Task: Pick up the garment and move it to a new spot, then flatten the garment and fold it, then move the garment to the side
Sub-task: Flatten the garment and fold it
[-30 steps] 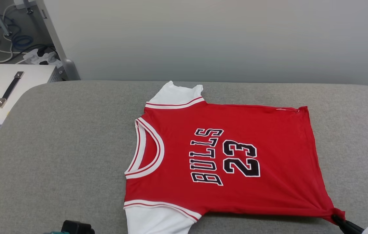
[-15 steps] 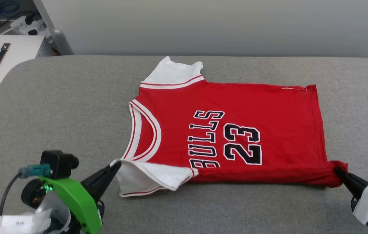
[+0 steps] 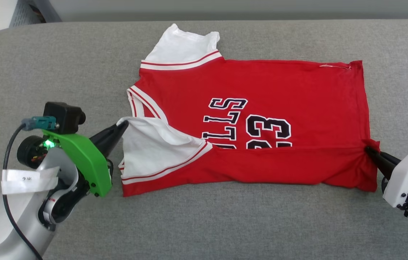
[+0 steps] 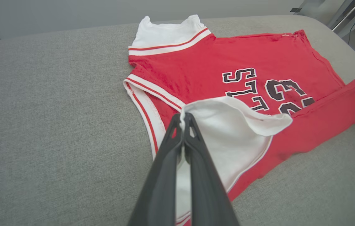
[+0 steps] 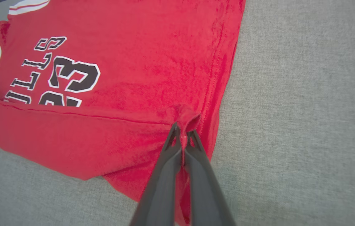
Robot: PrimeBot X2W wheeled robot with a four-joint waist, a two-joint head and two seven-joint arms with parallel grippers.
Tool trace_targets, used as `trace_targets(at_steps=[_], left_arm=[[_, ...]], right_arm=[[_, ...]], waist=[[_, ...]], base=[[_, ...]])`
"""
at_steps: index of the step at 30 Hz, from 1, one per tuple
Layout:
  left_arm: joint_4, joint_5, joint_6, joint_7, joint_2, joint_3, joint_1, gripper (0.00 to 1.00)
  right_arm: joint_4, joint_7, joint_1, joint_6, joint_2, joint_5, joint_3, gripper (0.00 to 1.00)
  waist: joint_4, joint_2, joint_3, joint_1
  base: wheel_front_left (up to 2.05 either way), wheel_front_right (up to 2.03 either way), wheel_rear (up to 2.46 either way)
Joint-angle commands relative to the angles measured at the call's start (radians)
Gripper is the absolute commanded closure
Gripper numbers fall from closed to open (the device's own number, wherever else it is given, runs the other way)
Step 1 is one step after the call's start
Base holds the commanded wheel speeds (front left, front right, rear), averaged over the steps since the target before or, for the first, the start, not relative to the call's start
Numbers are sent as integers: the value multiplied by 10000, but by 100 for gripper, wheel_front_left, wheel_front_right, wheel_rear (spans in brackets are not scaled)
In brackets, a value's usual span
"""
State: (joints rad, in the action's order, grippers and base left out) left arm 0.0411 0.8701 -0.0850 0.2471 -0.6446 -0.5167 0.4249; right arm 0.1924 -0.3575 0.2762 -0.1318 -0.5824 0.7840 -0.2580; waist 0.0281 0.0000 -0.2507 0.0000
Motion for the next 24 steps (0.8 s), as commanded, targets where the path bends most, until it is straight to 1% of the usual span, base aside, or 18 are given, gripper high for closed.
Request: trace_targets(at_steps=[1,6,12,13,14,15,20,24], left_arm=[[232,-107,-89,10,119,-46,373,100],[1265,-317,-242,55,381,-347,1179,100],[2601,-646,-368,-170,726,-843,1877,100],[2813,-719,-374,-249,791,-896,1966,100],[3092,-872,-362,-410,873,-949,2077,11],[3328,-985,-334,-543,959,-987,2158,0],[4419,-1161,-311,-1414,1541,-1053,2289,0],[4931,-1059,-192,-2283,1924,-848,2138,0]], right_arm=[[110,-8,237,11,67,-78,-59,100],[555,138,661,11,194,-199,-248,100],[1087,498,1070,11,369,-391,-449,100],[1194,527,1123,11,406,-444,-475,61],[1352,569,1195,11,470,-519,-471,0],[1467,592,1249,11,529,-573,-488,0],[1845,735,1369,11,691,-700,-655,0],[1899,873,1193,11,705,-716,-626,0]], waist=[[-137,0,-366,0],[-207,0,-639,0],[-257,0,-821,0],[-259,0,-826,0],[-260,0,-812,0],[-260,0,-779,0],[-217,0,-322,0],[-135,0,236,0]], base=[[0,0,0],[0,0,0],[0,0,0],[0,0,0],[0,0,0],[0,0,0],[0,0,0],[0,0,0]])
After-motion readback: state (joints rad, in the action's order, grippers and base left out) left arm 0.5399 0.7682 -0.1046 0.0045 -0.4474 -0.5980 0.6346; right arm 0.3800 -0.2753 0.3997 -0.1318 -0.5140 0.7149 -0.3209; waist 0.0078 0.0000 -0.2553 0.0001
